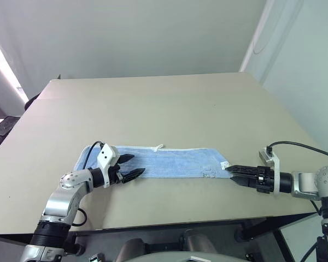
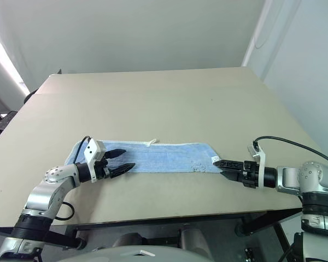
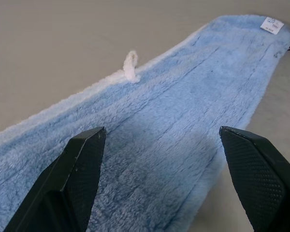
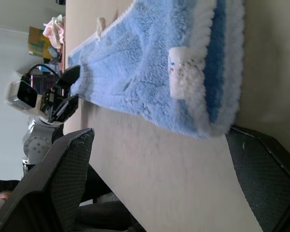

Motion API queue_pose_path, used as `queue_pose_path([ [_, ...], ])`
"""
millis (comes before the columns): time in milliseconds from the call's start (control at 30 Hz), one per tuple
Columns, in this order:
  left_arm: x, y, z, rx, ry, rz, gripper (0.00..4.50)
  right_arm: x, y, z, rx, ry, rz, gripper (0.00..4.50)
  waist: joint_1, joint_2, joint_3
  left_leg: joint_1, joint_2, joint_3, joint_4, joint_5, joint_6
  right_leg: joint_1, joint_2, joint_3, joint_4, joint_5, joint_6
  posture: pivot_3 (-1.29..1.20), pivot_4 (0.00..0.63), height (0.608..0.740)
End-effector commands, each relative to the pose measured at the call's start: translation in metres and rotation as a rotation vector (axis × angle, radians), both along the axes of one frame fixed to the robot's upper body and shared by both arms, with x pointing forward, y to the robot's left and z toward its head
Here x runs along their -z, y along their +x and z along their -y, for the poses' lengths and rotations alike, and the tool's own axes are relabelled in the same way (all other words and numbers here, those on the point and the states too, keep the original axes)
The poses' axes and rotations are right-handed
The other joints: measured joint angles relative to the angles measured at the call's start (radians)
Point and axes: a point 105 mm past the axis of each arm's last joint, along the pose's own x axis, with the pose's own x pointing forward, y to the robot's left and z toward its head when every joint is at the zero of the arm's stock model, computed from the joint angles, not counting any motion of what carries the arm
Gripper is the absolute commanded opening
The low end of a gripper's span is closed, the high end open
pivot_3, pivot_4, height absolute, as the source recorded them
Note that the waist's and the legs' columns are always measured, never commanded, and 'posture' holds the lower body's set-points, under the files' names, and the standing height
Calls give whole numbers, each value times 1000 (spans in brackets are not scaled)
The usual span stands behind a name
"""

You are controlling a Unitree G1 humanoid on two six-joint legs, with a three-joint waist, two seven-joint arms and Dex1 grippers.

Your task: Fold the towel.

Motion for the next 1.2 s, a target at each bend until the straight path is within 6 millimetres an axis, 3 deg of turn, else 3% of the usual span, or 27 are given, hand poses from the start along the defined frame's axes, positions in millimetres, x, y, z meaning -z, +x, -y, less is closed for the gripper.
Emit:
queue_pose_path([
  [33,-14,7,2,19,10,66,3952,-7,18,-4,42,18,52,4500,1,0,0,0,0,0,0,0,0,0,0,0,0,0,0,0,0,740],
  [233,-15,10,-1,9,24,79,3952,-3,28,-8,76,27,42,4500,1,0,0,0,0,0,0,0,0,0,1,0,0,1,0,0,0,740],
  [333,-16,10,-5,-7,32,86,3991,-8,28,-11,67,52,56,3937,1,0,0,0,1,0,0,0,0,0,1,1,0,1,0,0,0,740],
  [700,-17,15,-14,-46,57,98,3991,-13,34,-18,44,77,85,11,2,0,0,-1,1,0,0,0,0,-1,1,1,0,1,0,0,0,740],
  [933,-23,21,-32,-122,61,104,3991,-24,25,11,6,-60,167,11,5,1,0,-1,1,-1,0,0,0,-4,1,0,0,1,0,0,0,740],
  [1067,-22,22,-39,-147,73,105,3991,-32,15,47,-59,-278,227,11,5,1,0,-1,0,0,0,0,0,-5,-1,0,-2,1,0,0,0,740],
  [1200,-23,23,-39,-161,62,101,3991,-58,19,66,-117,-405,326,11,2,1,0,0,0,0,0,0,0,-6,0,0,-2,1,1,0,0,740],
])
